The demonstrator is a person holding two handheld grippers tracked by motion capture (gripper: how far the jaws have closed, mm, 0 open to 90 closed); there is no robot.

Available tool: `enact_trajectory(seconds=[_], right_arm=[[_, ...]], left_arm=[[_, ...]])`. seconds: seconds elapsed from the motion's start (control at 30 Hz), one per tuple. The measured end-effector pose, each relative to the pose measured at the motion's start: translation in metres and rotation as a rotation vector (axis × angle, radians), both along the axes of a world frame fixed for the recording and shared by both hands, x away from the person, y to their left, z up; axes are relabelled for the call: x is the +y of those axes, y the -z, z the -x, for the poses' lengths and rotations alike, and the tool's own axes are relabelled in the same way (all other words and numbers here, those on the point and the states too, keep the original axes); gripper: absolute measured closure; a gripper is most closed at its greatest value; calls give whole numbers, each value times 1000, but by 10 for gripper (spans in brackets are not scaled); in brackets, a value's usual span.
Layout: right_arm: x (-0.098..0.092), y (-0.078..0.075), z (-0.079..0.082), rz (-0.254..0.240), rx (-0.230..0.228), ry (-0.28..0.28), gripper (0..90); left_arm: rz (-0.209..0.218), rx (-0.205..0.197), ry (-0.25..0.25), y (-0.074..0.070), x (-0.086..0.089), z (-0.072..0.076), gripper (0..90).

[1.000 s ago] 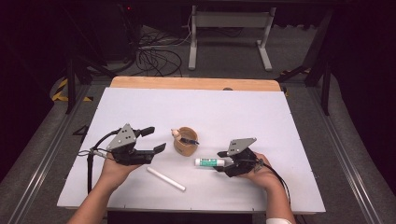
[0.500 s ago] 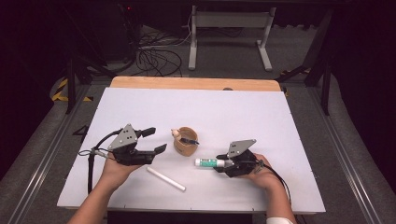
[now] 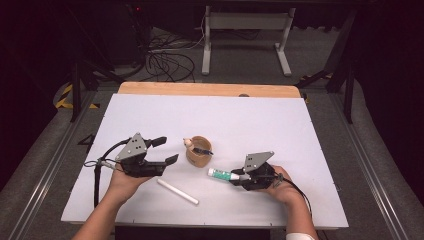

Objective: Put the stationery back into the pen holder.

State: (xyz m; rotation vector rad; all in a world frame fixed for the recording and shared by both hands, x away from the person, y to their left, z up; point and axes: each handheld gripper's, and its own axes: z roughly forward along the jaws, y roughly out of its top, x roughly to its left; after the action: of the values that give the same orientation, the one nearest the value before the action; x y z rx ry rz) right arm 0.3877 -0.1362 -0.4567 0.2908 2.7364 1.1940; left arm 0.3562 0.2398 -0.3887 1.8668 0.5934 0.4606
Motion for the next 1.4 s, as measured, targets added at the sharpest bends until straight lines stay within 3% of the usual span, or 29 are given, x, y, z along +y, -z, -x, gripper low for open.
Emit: enact_trajectory(seconds=[0.27, 0.7, 0.83, 1.07, 1.4], right_arm=[[3, -16, 7, -39, -37, -2, 653], [18, -44, 18, -157, 61, 12, 654], [25, -52, 20, -170, 68, 32, 654], [37, -64, 27, -197, 82, 51, 654], [53, -75, 36, -200, 63, 89, 654]], left_arm=[[-12, -5, 21, 1, -3, 1, 298], [-36, -25, 79, 2, -9, 5, 295], [-57, -49, 86, 1, -13, 8, 293], [-115, -89, 117, 0, -22, 15, 280], [-249, -209, 167, -1, -39, 31, 267]])
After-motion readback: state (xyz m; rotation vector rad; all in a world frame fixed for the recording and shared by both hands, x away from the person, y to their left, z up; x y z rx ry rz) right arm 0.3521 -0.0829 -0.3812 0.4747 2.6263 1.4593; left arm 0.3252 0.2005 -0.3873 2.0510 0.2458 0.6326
